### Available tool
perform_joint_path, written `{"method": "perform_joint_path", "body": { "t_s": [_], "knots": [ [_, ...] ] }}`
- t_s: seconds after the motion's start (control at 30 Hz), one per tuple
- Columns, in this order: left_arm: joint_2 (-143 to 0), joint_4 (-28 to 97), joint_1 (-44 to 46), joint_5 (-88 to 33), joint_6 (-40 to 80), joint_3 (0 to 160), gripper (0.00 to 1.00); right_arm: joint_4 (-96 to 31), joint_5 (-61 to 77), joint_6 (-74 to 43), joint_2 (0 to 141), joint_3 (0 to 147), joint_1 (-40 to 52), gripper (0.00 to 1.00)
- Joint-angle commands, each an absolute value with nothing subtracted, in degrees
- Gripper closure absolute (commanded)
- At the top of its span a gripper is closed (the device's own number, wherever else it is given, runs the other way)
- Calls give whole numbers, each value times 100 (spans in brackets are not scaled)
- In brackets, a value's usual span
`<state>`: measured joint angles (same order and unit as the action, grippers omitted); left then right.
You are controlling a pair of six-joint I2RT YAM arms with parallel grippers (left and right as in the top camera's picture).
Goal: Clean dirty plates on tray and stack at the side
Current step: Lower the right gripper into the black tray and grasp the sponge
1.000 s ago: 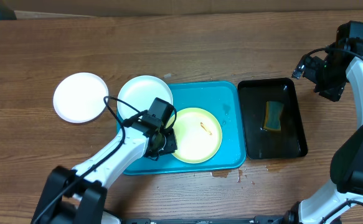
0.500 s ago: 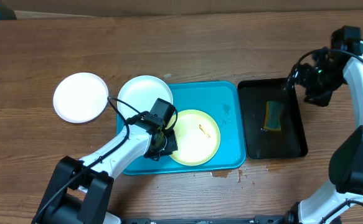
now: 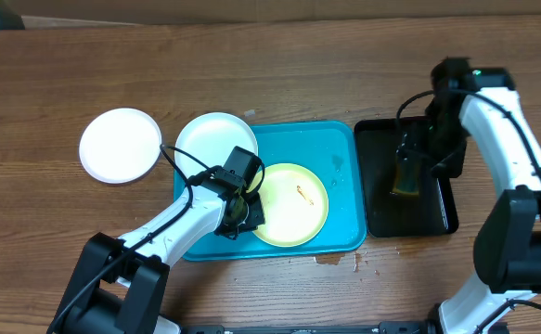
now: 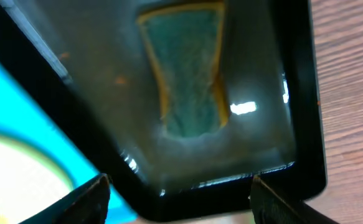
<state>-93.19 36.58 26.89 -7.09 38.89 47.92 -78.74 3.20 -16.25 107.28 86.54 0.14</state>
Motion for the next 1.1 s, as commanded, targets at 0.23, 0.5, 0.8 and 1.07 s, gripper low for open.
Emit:
{"method": "perform_joint_path", "body": {
  "t_s": [0.23,0.5,0.8,1.07],
  "knots": [
    [-9391,3658,2655,-711,3854,4766,84,-5892,-233,-2104,10554,6921,91,34],
    [-9391,3653,2655,-711,3857,4766,84,-4827,-121,-2067,10554,6062,91,96],
    [-9391,3658,2655,-714,3857,4766,80,-4259,-123,-1796,10554,6311,91,2],
    [-9391,3680,2655,-711,3852,4766,79,-3778,-130,-1776,10556,6307,91,55]
  ]
}}
